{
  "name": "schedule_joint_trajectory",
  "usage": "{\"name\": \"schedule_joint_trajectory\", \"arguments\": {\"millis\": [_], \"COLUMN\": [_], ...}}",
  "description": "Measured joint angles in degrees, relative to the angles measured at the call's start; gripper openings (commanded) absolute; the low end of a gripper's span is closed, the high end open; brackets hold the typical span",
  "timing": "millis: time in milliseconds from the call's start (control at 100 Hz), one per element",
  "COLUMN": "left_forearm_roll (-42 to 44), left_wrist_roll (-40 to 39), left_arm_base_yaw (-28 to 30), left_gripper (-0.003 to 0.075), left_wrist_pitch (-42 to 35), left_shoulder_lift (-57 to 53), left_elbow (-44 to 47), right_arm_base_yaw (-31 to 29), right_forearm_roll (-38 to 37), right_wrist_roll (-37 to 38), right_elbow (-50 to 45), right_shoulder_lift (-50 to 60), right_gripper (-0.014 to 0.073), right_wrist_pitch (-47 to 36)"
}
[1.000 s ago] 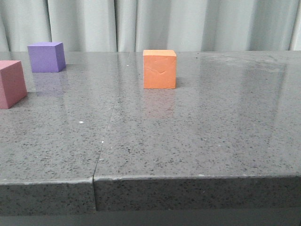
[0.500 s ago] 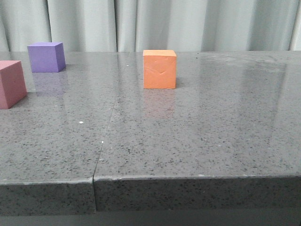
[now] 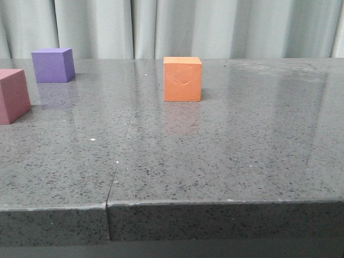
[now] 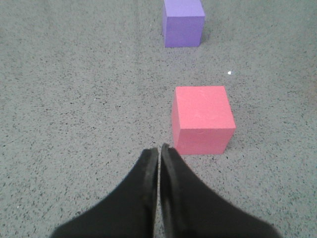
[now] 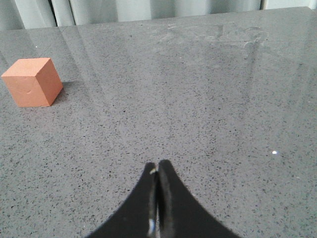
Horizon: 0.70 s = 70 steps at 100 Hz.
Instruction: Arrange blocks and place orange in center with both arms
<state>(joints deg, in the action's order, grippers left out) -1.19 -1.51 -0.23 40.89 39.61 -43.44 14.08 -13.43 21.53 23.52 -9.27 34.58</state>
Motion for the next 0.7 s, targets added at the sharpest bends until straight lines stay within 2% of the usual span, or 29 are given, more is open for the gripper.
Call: {"name": "schedule_joint_trajectory", "arguments": {"millis": [40, 190, 260, 310, 450, 570, 700], "left_forearm_roll": [0.00, 0.00, -0.25, -0.54, -3.10, -9.23, -18.70], "left_wrist_roll": [0.00, 0.88, 1.51, 1.51, 4.29, 11.60, 23.14], "left_arm_base_yaw": [0.00, 0.00, 0.00, 0.00, 0.00, -0.32, -0.36], "left_gripper": [0.0200, 0.0577, 0.0683, 0.0703, 0.0690, 0.0690, 0.0690], "left_wrist_pitch": [0.48, 0.58, 0.47, 0.37, 0.64, 1.34, 3.71], "left_shoulder_lift": [2.20, 8.41, 10.86, 12.66, 18.35, 23.71, 29.98], "left_elbow": [-1.21, -5.26, -6.91, -8.15, -12.36, -16.86, -22.42], "right_arm_base_yaw": [0.00, 0.00, 0.00, 0.00, 0.00, 0.00, 0.00], "right_forearm_roll": [0.00, 0.00, 0.00, 0.00, 0.00, 0.00, 0.00], "right_wrist_roll": [0.00, 0.00, 0.00, 0.00, 0.00, 0.00, 0.00], "right_elbow": [0.00, 0.00, 0.00, 0.00, 0.00, 0.00, 0.00], "right_shoulder_lift": [0.00, 0.00, 0.00, 0.00, 0.00, 0.00, 0.00], "right_gripper": [-0.0067, -0.0067, -0.0067, -0.0067, -0.0067, -0.0067, -0.0067], "right_wrist_pitch": [0.00, 0.00, 0.00, 0.00, 0.00, 0.00, 0.00]}}
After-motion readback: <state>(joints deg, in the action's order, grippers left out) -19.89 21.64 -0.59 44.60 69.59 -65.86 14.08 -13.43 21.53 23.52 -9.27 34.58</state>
